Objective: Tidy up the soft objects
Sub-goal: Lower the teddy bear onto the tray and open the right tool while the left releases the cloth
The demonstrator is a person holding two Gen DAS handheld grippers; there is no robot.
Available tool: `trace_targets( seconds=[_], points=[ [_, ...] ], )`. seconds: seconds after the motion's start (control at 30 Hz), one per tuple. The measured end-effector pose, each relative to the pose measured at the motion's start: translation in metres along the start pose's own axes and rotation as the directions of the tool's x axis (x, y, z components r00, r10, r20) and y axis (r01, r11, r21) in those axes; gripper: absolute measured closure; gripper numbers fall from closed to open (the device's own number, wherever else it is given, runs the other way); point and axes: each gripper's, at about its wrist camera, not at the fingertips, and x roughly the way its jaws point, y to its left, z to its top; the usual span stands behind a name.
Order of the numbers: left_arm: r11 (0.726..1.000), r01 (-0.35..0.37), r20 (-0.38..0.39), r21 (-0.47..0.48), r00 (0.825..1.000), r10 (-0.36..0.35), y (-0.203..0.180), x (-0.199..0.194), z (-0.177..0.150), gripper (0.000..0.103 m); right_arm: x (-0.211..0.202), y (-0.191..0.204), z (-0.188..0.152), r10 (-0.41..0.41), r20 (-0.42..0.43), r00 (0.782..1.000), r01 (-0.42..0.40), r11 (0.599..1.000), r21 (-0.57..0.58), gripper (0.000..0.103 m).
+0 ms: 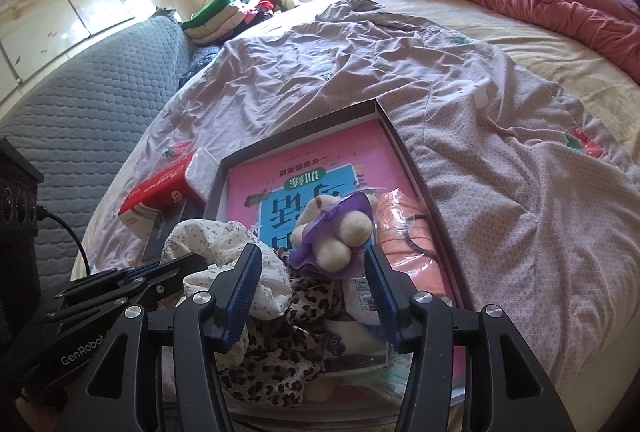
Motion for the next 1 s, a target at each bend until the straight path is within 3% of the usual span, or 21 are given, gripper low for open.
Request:
trace_targets(
  seconds=[0.43, 0.6, 1.0],
  points=[
    [1.000, -0.017, -0.007, -0.011, 1.000, 0.017, 0.004, 0.008, 0.006, 0.089, 0.003, -0.001, -0.001, -0.022, -0.014, 1.000, 0.022, 1.000, -0.012, 0.043],
    [1.000, 0.001, -0.008, -0.028, 1.000, -0.001, 0.008, 0.006, 0.007, 0.067, 0.003, -0.001, 0.000, -0.031, -0.012, 0.999, 0.031, 0.999, -0.015, 0.042],
    [0.999, -0.038, 0.010, -0.023, 0.999, 0.038, 0.011, -0.006, 0.008, 0.050, -0.004, 0.003, 0.001, -0.038, 0.000, 0.999, 0.038, 0.999, -0.025, 0.040]
  ],
)
